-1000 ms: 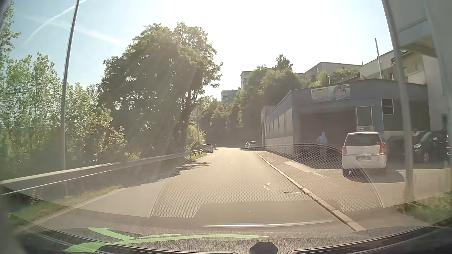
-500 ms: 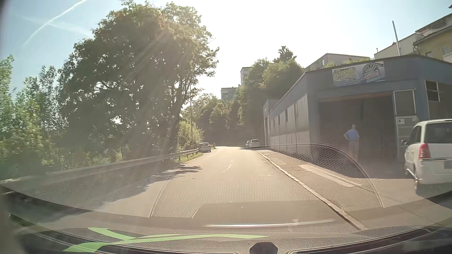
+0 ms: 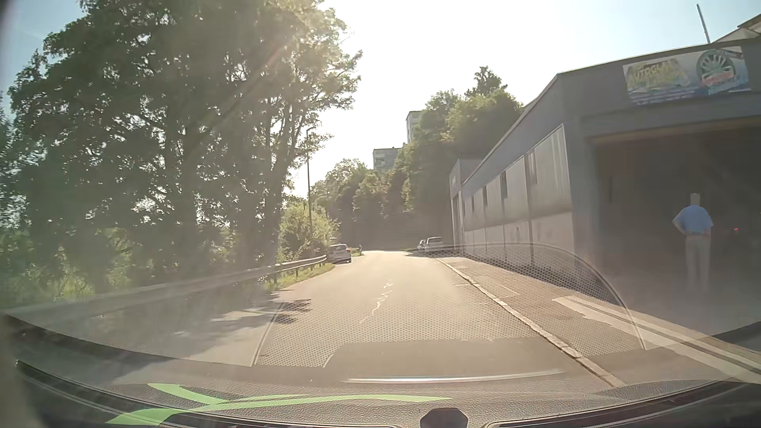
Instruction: Follow the waypoints while adhering to traffic rules and regulations
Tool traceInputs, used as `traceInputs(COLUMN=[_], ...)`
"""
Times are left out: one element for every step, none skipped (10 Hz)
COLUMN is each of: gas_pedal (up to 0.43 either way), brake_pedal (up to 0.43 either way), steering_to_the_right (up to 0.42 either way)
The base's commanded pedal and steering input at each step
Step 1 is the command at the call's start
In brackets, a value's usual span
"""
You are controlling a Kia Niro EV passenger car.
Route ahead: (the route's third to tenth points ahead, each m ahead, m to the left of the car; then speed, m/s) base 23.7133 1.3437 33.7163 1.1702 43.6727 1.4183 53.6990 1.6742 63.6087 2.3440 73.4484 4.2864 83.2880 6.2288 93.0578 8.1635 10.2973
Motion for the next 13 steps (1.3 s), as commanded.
traceInputs(gas_pedal=[0.047, 0.047, 0.047, 0.047, 0.047, 0.047, 0.047, 0.047, 0.047, 0.047, 0.039, 0.039, 0.039], brake_pedal=[0.0, 0.0, 0.0, 0.0, 0.0, 0.0, 0.0, 0.0, 0.0, 0.0, 0.0, 0.0, 0.0], steering_to_the_right=[-0.009, -0.009, -0.009, -0.009, -0.007, -0.005, -0.004, -0.004, -0.004, -0.004, -0.004, -0.004, -0.004])
